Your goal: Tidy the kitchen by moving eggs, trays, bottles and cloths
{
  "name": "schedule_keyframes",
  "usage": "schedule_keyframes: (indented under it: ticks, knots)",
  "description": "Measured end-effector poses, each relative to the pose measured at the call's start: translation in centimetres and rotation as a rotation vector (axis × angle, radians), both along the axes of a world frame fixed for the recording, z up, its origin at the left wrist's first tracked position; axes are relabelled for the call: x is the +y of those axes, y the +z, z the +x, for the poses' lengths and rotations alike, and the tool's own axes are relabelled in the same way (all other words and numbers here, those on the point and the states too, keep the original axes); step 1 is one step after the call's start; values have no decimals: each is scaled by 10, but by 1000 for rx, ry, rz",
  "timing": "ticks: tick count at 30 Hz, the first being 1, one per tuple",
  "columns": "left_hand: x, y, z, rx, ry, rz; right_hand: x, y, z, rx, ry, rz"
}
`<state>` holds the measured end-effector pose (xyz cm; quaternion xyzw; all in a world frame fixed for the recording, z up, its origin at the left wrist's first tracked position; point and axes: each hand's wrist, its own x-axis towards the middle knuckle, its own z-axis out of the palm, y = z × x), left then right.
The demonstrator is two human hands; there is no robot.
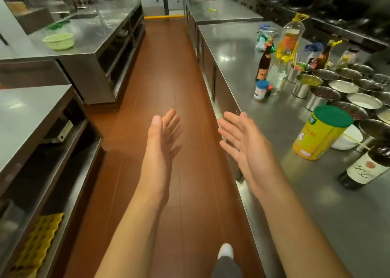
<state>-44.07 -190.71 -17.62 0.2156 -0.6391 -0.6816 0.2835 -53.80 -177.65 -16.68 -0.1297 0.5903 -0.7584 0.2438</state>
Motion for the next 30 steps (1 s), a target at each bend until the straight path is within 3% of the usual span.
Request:
schedule_keyframes:
  ticks: [7, 14, 23, 30]
  knots:
    - [-61, 4, -112, -51, -4, -62, -73, -12, -123, -47, 39, -49]
    - [-127, 29, -210, -31, 127, -127, -155, 12, -240, -33, 144, -134]
    - [-208, 11, -294, -76, 192, -16, -240, -13, -324, -25, 270, -31]
    - [-310, -20, -378, -48, 168, 50, -332, -29, -405, 3, 236, 33]
